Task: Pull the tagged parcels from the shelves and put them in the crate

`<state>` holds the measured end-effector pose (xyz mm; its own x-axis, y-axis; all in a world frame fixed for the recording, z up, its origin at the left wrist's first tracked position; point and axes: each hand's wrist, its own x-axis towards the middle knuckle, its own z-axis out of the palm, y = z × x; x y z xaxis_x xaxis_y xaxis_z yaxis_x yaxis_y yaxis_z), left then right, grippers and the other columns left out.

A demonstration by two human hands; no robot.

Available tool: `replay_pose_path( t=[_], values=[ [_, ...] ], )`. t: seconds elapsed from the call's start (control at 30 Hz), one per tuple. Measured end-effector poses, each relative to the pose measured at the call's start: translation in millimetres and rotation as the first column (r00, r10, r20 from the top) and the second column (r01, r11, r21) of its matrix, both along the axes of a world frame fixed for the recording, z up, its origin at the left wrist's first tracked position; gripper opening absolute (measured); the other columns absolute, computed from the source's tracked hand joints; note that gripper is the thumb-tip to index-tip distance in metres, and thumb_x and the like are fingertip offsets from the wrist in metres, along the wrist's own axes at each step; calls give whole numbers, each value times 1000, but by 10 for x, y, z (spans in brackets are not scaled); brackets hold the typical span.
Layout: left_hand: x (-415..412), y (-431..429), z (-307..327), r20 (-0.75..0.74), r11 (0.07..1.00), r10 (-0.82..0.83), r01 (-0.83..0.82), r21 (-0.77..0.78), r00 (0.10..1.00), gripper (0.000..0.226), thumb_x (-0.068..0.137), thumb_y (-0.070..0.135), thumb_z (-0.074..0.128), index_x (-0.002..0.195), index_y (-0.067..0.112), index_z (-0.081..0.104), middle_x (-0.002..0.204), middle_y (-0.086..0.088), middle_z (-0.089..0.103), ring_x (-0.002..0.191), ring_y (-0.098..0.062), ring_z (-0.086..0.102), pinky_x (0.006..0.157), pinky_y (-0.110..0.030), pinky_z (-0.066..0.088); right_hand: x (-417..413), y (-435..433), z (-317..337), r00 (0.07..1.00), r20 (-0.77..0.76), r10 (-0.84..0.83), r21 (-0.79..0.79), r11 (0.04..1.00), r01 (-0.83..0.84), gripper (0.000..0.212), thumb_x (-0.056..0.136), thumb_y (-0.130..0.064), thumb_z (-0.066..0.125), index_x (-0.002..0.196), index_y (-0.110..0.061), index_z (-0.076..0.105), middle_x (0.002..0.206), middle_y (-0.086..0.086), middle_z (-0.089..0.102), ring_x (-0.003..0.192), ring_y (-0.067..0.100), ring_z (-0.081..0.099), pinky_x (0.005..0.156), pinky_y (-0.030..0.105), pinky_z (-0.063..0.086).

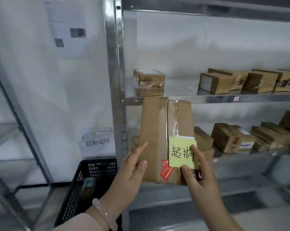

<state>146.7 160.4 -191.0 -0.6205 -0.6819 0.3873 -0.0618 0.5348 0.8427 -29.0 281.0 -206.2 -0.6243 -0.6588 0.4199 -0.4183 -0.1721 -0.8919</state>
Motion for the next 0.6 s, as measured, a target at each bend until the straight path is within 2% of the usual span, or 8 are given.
replay_pose_path(
  t=[0.07,0.13,0.2,0.27,0.37,0.47,0.53,0.6],
  values=[
    [291,81,-217,8,997,-5,5,76,1000,53,87,62,49,135,65,29,139,38,28,127,22,28,96,2,29,269,88,-195,999,44,22,59,998,-24,57,85,-29,66,125,-63,42,126,-25,48,106,-13,51,67,5,48],
    [592,156,-458,28,989,10,-14,151,1000,69,75,68,61,136,64,29,138,33,30,122,20,36,95,-7,40,539,154,-403,999,29,37,103,994,-40,59,85,-26,67,125,-62,43,126,-25,48,111,-12,49,72,5,47],
    [892,221,-698,65,978,42,-54,203,997,77,71,67,68,136,63,28,141,29,30,122,16,39,98,-17,45,797,179,-603,997,12,75,150,986,-76,61,85,-21,69,126,-59,44,126,-26,48,116,-9,47,77,3,43],
    [1169,259,-883,72,962,85,-101,253,994,78,70,66,70,137,61,30,143,26,31,124,13,41,100,-21,46,1022,146,-765,992,21,122,191,974,-124,62,84,-18,70,125,-56,44,125,-26,47,115,-8,47,79,2,41],
    [1529,240,-1071,71,929,161,-175,325,984,75,71,58,74,135,60,35,143,20,37,124,6,45,98,-20,48,1319,-18,-910,974,74,212,254,941,-224,59,86,-19,68,122,-57,41,122,-29,43,110,-15,47,75,0,41],
    [1818,161,-1228,78,887,233,-245,391,969,71,79,38,76,134,60,37,145,14,39,128,-7,47,102,-37,48,1535,-262,-1005,953,82,293,304,903,-304,56,88,-21,67,122,-56,40,124,-28,40,110,-20,43,74,-1,40],
    [1976,90,-1318,88,860,282,-292,418,955,69,81,36,75,132,62,38,144,15,39,128,-9,47,102,-38,48,1640,-451,-1064,935,89,345,342,871,-354,57,89,-22,66,123,-56,38,127,-23,40,112,-18,42,78,2,42],
    [2097,-10,-1394,92,833,315,-322,450,945,67,82,31,74,130,63,39,143,15,40,126,-7,50,99,-34,51,1728,-635,-1139,916,125,381,374,837,-399,57,89,-22,66,123,-57,37,131,-18,42,116,-11,44,86,11,46]
  ],
)
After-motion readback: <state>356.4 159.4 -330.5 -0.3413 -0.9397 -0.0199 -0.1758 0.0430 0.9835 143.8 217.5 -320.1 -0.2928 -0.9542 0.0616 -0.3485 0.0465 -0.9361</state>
